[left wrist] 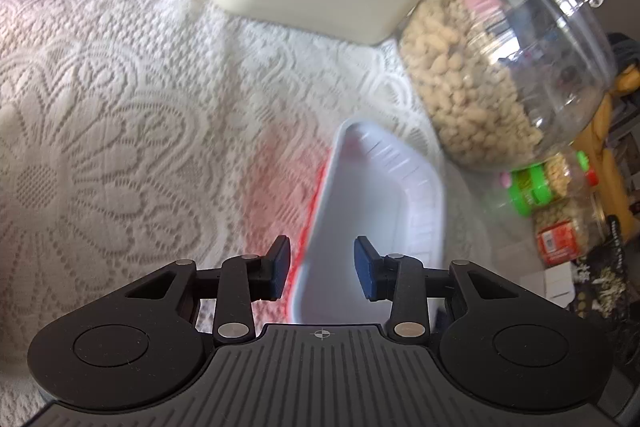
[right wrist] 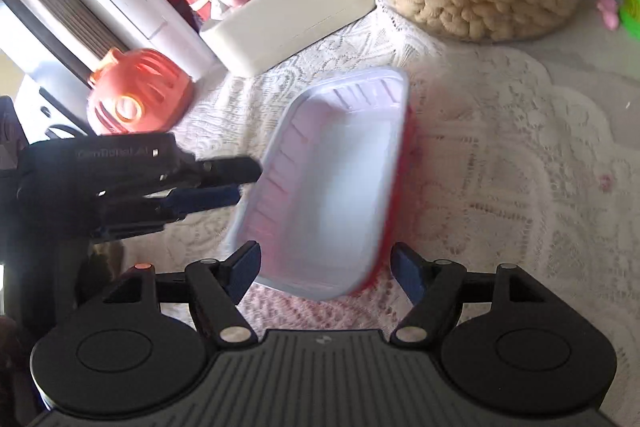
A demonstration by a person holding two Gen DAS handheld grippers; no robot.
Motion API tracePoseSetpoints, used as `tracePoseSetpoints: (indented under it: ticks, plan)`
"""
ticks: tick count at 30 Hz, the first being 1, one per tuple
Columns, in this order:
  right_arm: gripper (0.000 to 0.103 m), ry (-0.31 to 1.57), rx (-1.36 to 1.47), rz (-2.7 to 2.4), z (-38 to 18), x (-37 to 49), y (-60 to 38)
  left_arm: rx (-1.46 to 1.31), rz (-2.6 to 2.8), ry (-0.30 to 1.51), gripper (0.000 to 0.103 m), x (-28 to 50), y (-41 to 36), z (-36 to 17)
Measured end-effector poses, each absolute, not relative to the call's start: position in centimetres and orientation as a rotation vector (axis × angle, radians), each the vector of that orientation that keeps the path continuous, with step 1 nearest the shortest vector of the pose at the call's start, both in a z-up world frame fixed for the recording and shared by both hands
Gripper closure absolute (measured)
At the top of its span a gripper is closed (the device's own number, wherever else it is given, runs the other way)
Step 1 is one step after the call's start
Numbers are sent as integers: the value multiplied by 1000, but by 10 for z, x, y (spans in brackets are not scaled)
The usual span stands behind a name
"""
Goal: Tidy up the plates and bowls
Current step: 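Release the bowl stack and move both grippers to the red foil tray, then grasp the red foil tray's rim with the left gripper while the right gripper grasps the opposite rim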
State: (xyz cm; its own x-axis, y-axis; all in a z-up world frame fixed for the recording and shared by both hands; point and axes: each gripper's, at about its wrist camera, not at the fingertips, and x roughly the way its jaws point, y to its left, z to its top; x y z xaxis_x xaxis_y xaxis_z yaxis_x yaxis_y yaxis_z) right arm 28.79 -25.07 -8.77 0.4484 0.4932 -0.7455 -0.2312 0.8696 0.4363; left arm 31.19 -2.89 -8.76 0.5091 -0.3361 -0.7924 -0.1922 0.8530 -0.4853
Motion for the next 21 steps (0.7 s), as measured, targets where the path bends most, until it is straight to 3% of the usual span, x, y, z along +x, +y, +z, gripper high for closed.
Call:
tracePoseSetpoints:
  ticks: [12, 21]
  plan:
    - [31, 999, 452, 315, -97, 303, -284, -575, -181, 1127, 77, 302, -30, -100]
    - [31, 937, 455, 438, -78, 300, -260, -491, -147, 1097, 77, 281, -30, -83]
